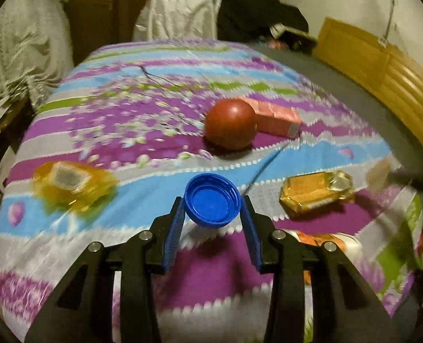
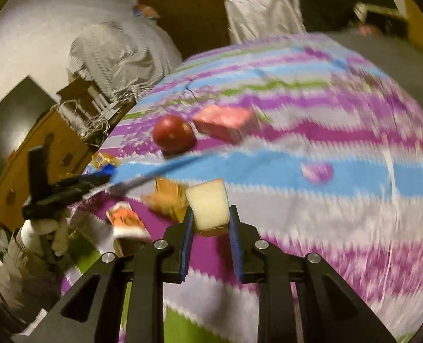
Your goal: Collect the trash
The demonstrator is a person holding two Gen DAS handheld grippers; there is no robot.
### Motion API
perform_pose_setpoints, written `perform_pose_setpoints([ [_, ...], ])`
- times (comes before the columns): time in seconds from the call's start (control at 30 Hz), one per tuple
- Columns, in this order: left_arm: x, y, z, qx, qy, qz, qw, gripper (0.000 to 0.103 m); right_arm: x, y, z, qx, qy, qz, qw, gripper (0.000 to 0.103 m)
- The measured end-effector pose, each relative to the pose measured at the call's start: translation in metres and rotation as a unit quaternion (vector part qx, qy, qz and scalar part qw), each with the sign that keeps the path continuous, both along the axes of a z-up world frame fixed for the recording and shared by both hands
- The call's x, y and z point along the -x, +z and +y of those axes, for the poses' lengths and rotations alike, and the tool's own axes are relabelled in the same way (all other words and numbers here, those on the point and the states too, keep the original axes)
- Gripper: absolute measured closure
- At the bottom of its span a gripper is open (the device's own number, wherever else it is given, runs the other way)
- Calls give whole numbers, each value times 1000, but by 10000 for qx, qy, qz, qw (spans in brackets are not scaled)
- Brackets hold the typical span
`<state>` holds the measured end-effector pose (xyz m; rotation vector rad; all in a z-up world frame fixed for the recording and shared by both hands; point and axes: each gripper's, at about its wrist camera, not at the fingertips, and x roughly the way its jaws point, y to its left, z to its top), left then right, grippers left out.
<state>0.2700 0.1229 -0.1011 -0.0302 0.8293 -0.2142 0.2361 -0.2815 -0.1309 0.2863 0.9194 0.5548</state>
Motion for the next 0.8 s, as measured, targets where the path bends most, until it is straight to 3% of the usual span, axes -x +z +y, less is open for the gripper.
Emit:
perform_pose_setpoints([
  [0.03,7,4,3,76,3,-23,10000,65,3,-7,-2,-34,-2,103,9999,77],
  [0.1,21,8,3,187,-45,-17,9998,65,10,-16,1,384,-81,30,9992,74],
  [0.2,33,-1,-2,152,-107,100,9998,65,26,1,5,1004,-373,-537,9928,48],
  [0.23,35,-8,-2,147,-94,172,9997,65,31,10,6,1066,-400,-754,9906,46],
  [0.33,44,-18,-1,180,-74,294,9994,65,43,32,34,1027,110,-1122,9883,44],
  [0.43,53,-26,-2,117,-101,337,9993,65,39,26,84,1018,1062,-918,9848,44],
  [0.57,56,-33,1,118,-47,403,9991,65,29,-1,161,1457,2107,-678,9642,40],
  [0.73,59,-39,3,156,21,448,9989,65,15,-16,196,1769,2243,-553,9567,39],
  [0.8,61,-38,1,170,26,429,9989,65,17,-24,201,1891,2157,-547,9564,45],
])
